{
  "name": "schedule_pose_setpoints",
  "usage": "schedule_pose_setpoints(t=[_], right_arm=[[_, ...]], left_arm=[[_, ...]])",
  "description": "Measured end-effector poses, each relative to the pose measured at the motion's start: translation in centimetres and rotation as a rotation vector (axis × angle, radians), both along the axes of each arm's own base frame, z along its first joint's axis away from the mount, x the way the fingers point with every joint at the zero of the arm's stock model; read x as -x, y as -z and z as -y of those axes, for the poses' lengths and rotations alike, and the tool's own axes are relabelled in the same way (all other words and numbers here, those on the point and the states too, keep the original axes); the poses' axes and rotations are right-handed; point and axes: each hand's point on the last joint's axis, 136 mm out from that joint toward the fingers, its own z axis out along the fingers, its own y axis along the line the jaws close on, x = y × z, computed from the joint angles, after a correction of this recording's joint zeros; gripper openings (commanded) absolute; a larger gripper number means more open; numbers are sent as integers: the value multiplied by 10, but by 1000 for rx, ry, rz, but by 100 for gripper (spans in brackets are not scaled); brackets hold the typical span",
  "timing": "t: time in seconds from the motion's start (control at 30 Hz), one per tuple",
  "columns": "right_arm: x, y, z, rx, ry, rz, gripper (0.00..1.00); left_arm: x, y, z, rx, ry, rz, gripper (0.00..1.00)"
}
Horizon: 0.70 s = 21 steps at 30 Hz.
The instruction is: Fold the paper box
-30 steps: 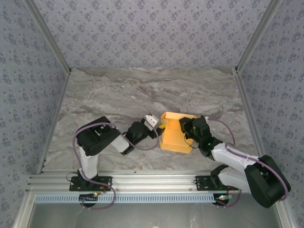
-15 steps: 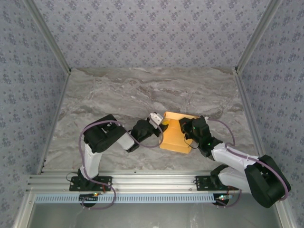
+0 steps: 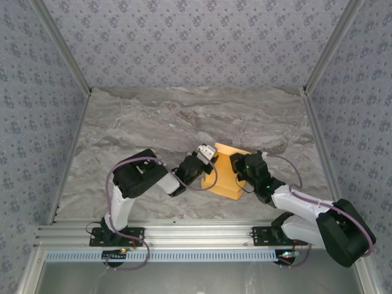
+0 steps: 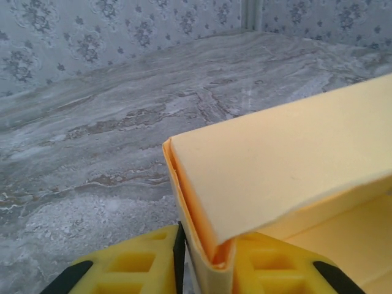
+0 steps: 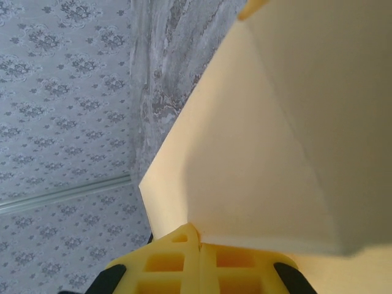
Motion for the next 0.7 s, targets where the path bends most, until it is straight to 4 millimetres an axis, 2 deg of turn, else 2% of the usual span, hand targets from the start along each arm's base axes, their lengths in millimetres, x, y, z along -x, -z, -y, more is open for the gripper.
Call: schedule_pose_setpoints(t=[0.23,0.43,0.7], right_arm=[[4,1,-5,4,3,-15,0],[5,0,-7,5,9,-27,0],[7,1,-9,9,6,-41,0]], left_arm=[[-8,1,2,20,-52,14,20],[-11,4,3,31,-76,24,25],[-15,4,4,39,-91,31,22]])
